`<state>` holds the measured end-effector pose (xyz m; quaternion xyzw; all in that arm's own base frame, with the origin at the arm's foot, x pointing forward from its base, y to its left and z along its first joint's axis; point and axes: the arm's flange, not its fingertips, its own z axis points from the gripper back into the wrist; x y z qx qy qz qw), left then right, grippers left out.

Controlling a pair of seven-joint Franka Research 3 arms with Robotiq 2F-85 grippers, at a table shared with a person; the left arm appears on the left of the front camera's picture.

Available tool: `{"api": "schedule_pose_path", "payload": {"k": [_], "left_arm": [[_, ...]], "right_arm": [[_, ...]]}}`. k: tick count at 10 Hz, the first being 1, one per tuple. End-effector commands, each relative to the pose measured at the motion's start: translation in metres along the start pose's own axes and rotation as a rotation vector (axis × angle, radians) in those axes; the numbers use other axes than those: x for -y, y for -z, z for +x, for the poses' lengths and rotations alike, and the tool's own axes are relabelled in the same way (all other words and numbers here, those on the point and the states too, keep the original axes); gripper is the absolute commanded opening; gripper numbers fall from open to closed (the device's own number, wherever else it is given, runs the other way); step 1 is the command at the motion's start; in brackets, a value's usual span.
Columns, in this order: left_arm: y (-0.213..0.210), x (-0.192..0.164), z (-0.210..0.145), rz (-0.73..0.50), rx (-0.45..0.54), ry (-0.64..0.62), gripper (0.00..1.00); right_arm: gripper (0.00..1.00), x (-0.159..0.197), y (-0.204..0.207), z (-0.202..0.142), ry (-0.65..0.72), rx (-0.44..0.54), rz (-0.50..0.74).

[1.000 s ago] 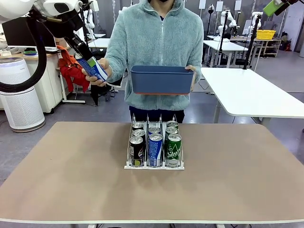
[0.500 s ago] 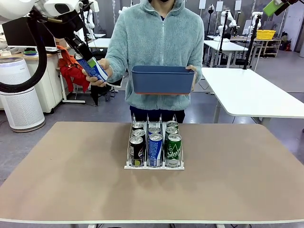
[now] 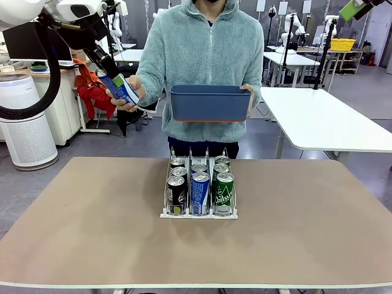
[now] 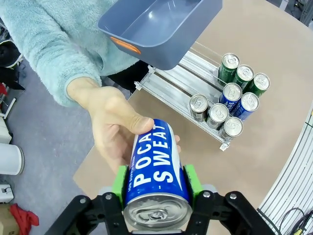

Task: Fill the beverage cans into the dispenser.
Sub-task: Pick up the Ionic drink handed by the human, then place the picked Ionic drink in the line of the Automatic Can Dispenser with the same cans.

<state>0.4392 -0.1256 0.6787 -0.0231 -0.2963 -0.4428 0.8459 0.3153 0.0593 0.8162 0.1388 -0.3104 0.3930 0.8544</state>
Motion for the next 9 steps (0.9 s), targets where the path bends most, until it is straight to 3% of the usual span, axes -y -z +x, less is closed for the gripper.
{"api": "schedule_pose_path", "payload": {"k": [1,9], "left_arm": [[-0.0008,0.0,-0.0007,-0.001,-0.001,-0.001,0.0],[-0.0008,0.0,-0.0007,-0.001,-0.001,-0.001,0.0]], "right_arm": [[1.0,-0.0018,0.0017,-0.0029,-0.006,-0.001,0.01],[1.0,-0.0018,0.0017,-0.0029,-0.006,-0.001,0.01]]}}
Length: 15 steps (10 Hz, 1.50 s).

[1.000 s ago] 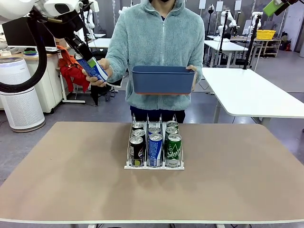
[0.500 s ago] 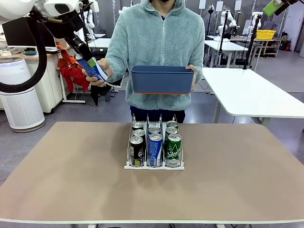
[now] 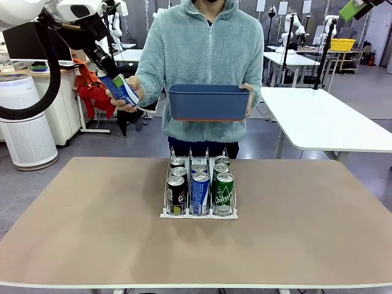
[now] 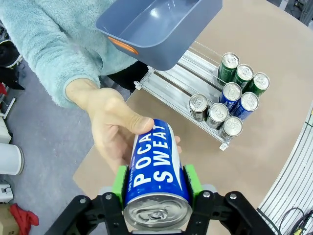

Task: Fill the beverage cans into the dispenser.
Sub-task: Place the picked Ionic drink in the line of the Automatic Can Dispenser with the same cans.

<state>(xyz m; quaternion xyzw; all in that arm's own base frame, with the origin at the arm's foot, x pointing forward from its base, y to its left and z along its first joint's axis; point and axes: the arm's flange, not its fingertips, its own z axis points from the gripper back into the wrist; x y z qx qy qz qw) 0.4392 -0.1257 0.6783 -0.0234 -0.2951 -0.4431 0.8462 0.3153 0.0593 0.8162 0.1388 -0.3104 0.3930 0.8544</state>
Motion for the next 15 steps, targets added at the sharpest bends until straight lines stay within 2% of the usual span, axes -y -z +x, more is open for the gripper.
{"api": "schedule_pose_path", "payload": {"k": [1,15], "left_arm": [[-0.0012,-0.0001,-0.0005,0.001,0.001,-0.001,0.0],[-0.0012,-0.0001,-0.0005,0.001,0.001,-0.001,0.0]], "right_arm": [[1.0,-0.0018,0.0017,-0.0029,-0.006,-0.001,0.01],[1.0,-0.0018,0.0017,-0.0029,-0.006,-0.001,0.01]]}}
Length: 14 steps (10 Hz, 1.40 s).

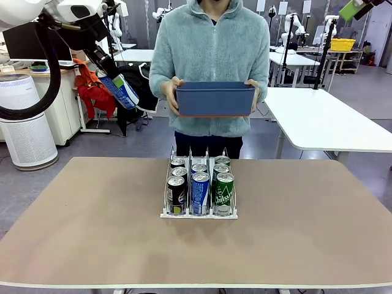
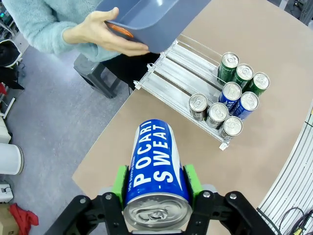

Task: Fill the beverage cans into the dispenser.
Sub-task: Place the picked Ionic drink in the line of the Automatic Can Dispenser with the same cans.

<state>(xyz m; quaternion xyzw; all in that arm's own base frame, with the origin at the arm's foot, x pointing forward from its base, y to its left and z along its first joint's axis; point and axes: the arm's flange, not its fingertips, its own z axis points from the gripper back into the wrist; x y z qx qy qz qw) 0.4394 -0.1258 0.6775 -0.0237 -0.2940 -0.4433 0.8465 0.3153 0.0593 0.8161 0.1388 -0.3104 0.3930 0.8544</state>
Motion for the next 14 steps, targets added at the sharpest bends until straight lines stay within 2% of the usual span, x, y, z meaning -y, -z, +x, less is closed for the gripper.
{"api": "schedule_pose_path", "payload": {"k": [1,3,4,6,9,11,14], "left_arm": [[-0.002,0.0,0.0,0.002,0.003,-0.001,0.0],[-0.002,0.0,0.0,0.002,0.003,-0.001,0.0],[0.0,0.0,0.0,0.0,0.0,0.0,0.57],[0.002,0.007,0.006,0.039,-0.018,-0.027,0.57],[0.003,0.024,0.017,0.035,-0.031,-0.039,0.57],[0.008,0.05,0.036,0.045,-0.113,-0.136,0.57],[0.027,0.103,0.055,0.003,-0.157,-0.118,0.57]], "right_arm": [[1.0,-0.002,0.002,-0.003,-0.006,-0.001,0.01],[1.0,-0.002,0.002,-0.003,-0.006,-0.001,0.01],[1.0,-0.002,0.002,-0.003,-0.006,-0.001,0.01],[1.0,-0.002,0.002,-0.003,-0.006,-0.001,0.01],[1.0,-0.002,0.002,-0.003,-0.006,-0.001,0.01],[1.0,-0.002,0.002,-0.003,-0.006,-0.001,0.01],[1.0,-0.002,0.002,-0.003,-0.006,-0.001,0.01]]}}
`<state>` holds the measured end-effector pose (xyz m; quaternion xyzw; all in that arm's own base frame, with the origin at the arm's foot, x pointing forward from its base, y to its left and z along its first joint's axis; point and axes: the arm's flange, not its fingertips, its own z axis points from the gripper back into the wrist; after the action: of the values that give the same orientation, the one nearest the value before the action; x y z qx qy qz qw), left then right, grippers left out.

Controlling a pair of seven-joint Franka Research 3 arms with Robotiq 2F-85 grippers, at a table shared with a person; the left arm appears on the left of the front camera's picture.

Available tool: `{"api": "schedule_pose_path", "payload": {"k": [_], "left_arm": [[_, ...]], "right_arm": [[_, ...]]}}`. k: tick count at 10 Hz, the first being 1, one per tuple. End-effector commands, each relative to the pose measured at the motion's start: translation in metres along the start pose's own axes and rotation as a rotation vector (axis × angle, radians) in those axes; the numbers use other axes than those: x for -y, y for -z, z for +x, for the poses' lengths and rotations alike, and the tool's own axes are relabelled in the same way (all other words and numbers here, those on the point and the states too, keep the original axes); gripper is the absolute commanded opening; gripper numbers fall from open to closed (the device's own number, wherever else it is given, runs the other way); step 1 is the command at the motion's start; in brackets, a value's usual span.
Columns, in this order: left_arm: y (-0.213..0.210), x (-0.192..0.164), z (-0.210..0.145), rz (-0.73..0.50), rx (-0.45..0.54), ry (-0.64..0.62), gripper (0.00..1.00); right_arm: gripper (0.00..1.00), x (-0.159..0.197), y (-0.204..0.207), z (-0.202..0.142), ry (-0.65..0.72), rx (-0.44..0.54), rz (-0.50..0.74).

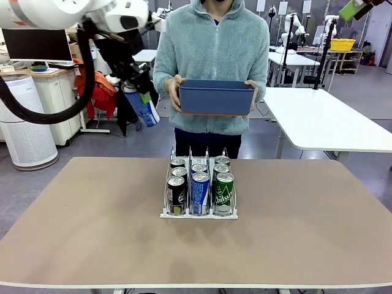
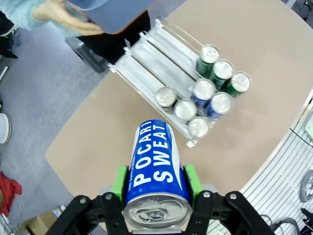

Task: Fill the beverage cans into the dispenser.
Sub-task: Place the picked Ionic drink in the line of the Automatic Can Dispenser with the same cans.

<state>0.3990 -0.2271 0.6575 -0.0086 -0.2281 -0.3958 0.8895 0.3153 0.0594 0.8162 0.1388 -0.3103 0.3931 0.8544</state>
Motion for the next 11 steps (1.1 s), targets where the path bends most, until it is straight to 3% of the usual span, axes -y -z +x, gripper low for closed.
{"api": "schedule_pose_path", "payload": {"k": [1,4,5,11], "left_arm": [[0.003,0.018,0.011,0.01,-0.019,-0.005,0.57],[0.008,0.032,0.022,-0.053,-0.015,0.086,0.57],[0.016,0.039,0.014,-0.029,-0.03,0.021,0.57],[0.027,0.05,0.021,-0.059,-0.025,0.001,0.57]], "right_arm": [[1.0,-0.002,0.002,-0.003,-0.006,-0.001,0.01],[1.0,-0.002,0.002,-0.003,-0.006,-0.001,0.01],[1.0,-0.002,0.002,-0.003,-0.006,-0.001,0.01],[1.0,-0.002,0.002,-0.003,-0.006,-0.001,0.01]]}}
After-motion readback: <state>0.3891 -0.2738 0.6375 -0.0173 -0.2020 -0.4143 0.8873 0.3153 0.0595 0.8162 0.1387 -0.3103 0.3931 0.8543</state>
